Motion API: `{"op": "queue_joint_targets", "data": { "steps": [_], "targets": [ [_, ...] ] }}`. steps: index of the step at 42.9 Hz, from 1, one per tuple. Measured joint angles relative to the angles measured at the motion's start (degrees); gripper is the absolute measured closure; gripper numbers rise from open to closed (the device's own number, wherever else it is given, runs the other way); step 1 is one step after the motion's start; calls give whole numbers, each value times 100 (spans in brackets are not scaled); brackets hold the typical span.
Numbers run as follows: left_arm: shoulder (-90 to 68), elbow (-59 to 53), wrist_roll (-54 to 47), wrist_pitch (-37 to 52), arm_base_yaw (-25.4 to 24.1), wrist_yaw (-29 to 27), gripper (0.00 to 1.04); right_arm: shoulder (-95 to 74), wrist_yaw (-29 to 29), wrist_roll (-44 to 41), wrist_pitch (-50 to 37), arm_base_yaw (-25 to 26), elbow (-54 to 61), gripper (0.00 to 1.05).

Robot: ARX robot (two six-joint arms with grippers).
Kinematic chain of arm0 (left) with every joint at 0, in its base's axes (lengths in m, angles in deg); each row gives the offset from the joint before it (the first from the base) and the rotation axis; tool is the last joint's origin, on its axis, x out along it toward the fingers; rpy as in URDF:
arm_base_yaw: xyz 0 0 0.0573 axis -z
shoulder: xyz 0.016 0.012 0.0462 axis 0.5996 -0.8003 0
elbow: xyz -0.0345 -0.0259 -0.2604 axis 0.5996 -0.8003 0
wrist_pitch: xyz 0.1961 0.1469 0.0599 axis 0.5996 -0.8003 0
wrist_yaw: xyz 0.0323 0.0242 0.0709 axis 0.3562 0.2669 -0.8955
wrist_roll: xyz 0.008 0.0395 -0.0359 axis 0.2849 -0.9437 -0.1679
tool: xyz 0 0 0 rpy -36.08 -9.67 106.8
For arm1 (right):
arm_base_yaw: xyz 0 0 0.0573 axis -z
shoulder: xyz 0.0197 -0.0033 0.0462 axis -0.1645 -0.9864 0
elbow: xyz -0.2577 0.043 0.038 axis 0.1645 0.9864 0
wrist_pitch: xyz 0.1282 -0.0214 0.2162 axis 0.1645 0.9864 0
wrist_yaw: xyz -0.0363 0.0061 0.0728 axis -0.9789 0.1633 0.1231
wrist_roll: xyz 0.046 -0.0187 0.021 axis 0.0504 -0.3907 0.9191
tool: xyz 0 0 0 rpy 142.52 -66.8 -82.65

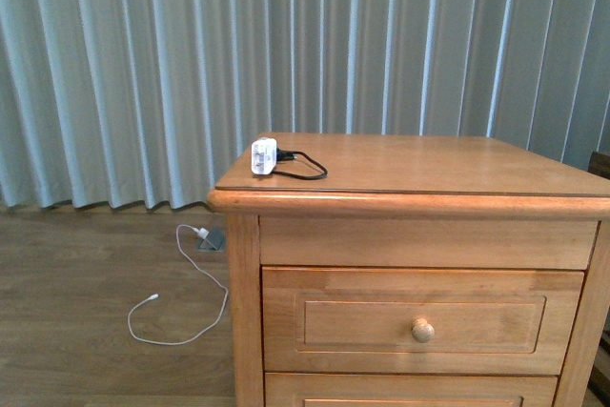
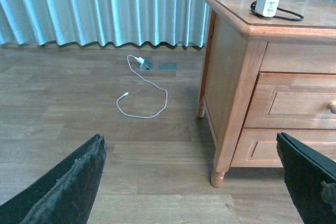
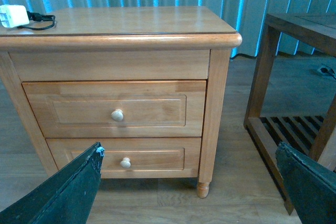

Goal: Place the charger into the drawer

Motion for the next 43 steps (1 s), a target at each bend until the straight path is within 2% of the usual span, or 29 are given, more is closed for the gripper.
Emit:
{"op": "queue_joint_targets", "data": {
  "steps": [38,40,43],
  "targets": [
    [0,0,0,0,0,-2,6,0,0,0,-2,0,0,8],
    [0,0,0,0,0,0,6,-96,-319,2,-326,-146,4,8],
    [0,0,0,0,0,-2,6,-767,-876,-13,-1064,-669,0,8]
  ]
}}
